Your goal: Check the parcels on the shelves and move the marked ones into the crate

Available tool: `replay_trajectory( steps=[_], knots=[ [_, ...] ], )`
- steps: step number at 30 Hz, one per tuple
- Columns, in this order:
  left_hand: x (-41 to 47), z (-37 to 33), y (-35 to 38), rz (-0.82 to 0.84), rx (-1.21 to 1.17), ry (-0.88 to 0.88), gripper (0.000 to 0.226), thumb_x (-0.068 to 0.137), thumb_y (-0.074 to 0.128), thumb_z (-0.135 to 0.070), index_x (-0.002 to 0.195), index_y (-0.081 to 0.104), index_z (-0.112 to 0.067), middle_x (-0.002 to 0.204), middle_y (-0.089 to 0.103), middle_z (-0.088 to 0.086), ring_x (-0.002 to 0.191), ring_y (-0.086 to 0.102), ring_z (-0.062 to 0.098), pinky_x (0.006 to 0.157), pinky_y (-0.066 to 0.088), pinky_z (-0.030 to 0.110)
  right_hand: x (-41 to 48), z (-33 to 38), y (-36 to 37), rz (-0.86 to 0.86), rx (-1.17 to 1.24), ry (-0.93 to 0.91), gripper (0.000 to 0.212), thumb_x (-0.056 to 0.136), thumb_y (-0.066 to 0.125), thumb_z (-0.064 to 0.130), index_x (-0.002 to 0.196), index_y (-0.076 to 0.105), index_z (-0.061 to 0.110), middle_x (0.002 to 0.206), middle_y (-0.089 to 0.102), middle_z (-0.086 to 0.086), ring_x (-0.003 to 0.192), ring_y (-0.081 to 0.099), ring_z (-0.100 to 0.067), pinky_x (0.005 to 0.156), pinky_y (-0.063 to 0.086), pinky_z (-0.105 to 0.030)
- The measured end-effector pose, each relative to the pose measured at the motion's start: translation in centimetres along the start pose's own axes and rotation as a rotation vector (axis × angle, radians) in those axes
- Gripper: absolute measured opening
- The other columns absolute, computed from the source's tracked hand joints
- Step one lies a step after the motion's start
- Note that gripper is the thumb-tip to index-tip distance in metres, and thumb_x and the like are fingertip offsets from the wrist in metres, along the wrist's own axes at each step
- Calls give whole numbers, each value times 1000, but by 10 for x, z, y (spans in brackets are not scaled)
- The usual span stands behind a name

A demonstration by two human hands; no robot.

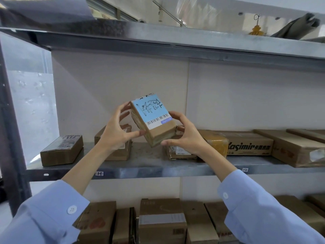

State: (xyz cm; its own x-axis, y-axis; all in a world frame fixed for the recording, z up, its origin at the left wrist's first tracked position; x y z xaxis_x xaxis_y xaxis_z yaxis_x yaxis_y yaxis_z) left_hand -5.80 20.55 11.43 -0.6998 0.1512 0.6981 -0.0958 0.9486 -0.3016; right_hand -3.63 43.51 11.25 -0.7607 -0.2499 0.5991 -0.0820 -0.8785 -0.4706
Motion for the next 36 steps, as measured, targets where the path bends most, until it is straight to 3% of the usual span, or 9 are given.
replay_trajectory(
  steps=[5,7,10,12,19,24,28,32,36],
  knots=[
    [1,0,1,-51,-11,13,100,55,85,-43,141,39,-21,139,48,-7,129,47,9,102,47,34,-1,-1,-2,-59,24,-19,92,57,93,28,135,46,25,132,56,11,120,57,-13,99,52,-42],
    [1,-1,-2,-96,-5,30,91,57,85,-39,136,45,-21,135,49,-5,124,50,6,100,48,30,-1,-2,-5,-104,73,-4,93,52,93,32,133,48,25,130,57,7,114,62,-19,95,55,-45],
    [-1,-1,-7,-172,-32,56,76,62,86,-25,128,48,-22,129,50,-5,118,55,9,99,51,30,0,-2,-13,-208,80,12,85,49,90,39,124,53,25,124,61,6,111,62,-13,92,56,-42],
    [-4,-1,-8,-209,-42,67,71,64,84,-28,124,47,-23,130,52,-2,120,56,14,95,55,34,1,-2,-18,-260,68,37,77,48,90,43,116,56,28,119,63,9,107,63,-11,87,57,-43],
    [-9,0,-11,-307,-26,65,61,73,83,-16,118,43,-22,132,54,-8,120,54,7,87,58,34,3,-1,-21,-253,20,19,46,70,86,22,106,58,28,113,64,10,105,62,-11,85,59,-41],
    [-8,4,-12,-320,39,43,67,74,83,-16,128,44,-23,127,53,-16,117,54,5,86,58,36,4,-4,-19,-129,-4,33,64,72,85,21,126,53,30,131,58,11,118,57,-9,97,54,-40],
    [-9,1,-5,-290,53,54,70,78,80,-13,138,45,-24,135,52,-7,120,50,4,86,53,16,3,-4,-13,-123,-2,28,83,71,86,15,142,43,25,141,51,12,120,56,-10,99,53,-40],
    [-12,5,1,-236,24,24,68,73,78,-37,134,47,-31,138,50,-14,129,49,13,95,53,46,4,-1,-9,-205,-22,22,87,74,85,18,145,36,31,141,45,18,115,52,-3,97,52,-34],
    [-15,0,7,-166,-26,32,67,71,76,-39,131,47,-31,139,52,-15,127,52,13,99,51,48,5,1,-11,-283,-14,9,87,75,83,17,146,34,27,141,44,10,110,47,8,81,50,-11]
  ],
)
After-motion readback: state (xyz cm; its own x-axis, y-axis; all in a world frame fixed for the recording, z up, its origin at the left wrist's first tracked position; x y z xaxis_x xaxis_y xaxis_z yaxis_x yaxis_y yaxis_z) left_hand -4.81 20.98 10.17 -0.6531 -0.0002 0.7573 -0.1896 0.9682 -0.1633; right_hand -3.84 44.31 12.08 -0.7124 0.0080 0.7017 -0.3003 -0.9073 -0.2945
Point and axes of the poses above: each hand's wrist, its own x-axis towards the middle knuckle, its own y-axis out of the palm, z = x × y, the point moved 5 cm from there along x, towards the middle knuckle
